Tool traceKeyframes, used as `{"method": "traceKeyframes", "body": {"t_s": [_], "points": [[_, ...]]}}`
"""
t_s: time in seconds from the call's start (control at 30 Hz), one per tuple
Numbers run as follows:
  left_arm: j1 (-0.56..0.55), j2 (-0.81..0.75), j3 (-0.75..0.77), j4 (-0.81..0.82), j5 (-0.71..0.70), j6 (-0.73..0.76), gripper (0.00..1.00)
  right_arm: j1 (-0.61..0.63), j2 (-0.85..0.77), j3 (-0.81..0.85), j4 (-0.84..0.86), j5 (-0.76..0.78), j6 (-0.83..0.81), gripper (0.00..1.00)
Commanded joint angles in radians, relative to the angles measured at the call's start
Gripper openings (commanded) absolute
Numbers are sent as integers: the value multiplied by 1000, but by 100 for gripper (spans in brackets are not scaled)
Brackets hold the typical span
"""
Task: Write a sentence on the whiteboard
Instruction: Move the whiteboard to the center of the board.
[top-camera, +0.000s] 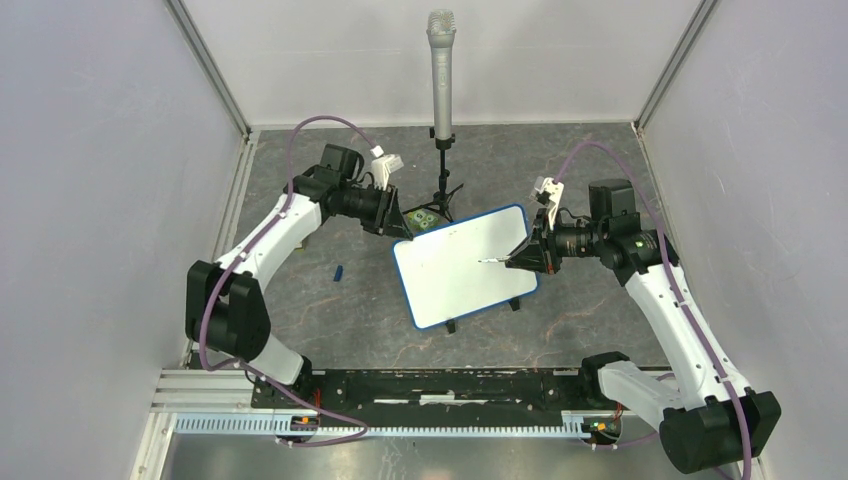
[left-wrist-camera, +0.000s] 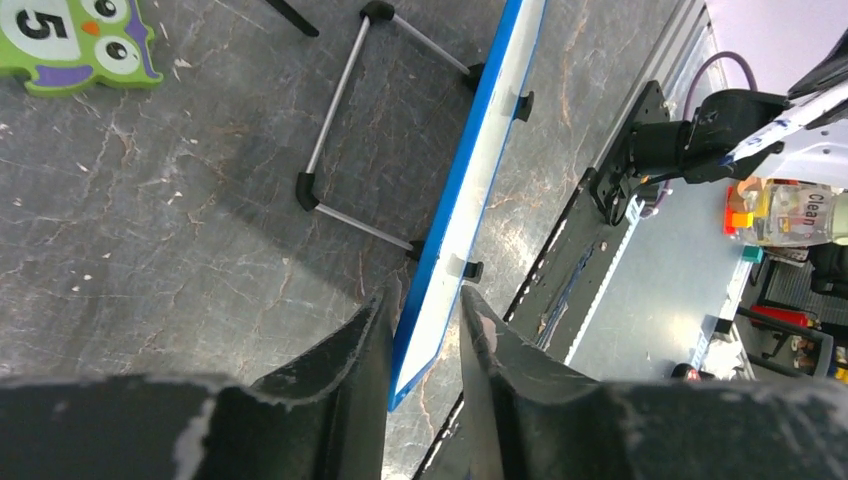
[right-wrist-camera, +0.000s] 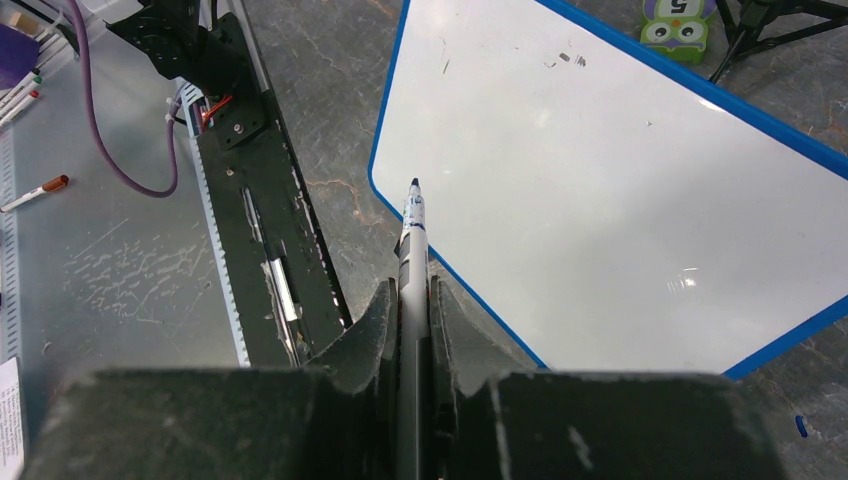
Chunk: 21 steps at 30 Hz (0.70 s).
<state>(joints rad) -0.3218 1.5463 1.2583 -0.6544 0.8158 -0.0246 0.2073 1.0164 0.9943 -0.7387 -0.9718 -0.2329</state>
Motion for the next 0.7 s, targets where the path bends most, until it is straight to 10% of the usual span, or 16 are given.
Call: {"method": "traceKeyframes", "body": {"t_s": [0.0,0.5,0.67], "points": [[-20,-12,-29,33,-33,-13,33,-3,-11,26,24,-28,-2,0],[-50,-53,-94,9,-41,-20,16,-3,-8,7,6,-40,-29,0],[-47,-60,-53,-51,-69,23,38,-2,-8,4,-2,-42,-48,0]]}}
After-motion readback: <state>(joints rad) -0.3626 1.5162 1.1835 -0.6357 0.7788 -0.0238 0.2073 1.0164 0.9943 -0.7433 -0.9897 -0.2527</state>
